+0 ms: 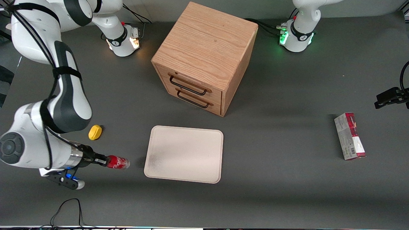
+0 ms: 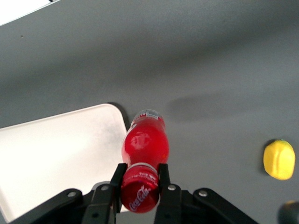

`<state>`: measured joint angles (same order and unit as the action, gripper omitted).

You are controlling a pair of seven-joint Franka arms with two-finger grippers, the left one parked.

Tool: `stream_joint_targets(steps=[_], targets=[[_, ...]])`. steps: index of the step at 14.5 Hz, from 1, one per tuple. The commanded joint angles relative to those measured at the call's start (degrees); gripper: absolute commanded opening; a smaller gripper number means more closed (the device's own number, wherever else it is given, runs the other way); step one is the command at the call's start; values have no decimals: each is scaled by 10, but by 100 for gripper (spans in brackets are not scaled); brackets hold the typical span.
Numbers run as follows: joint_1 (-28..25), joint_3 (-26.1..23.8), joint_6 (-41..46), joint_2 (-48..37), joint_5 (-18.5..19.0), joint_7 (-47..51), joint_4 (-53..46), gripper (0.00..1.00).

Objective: Place coke bottle on tray
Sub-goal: 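Carry the held bottle over to the cream tray's corner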

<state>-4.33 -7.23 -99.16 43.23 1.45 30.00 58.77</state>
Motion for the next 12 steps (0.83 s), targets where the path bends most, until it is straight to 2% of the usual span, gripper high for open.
stream_joint_targets(steps=[1, 6, 12], targets=[[-25, -2, -9, 27, 36, 39, -36, 0], [-53, -2, -37, 57, 39, 44, -40, 0], [-78, -1, -49, 70, 40, 92, -40, 0]])
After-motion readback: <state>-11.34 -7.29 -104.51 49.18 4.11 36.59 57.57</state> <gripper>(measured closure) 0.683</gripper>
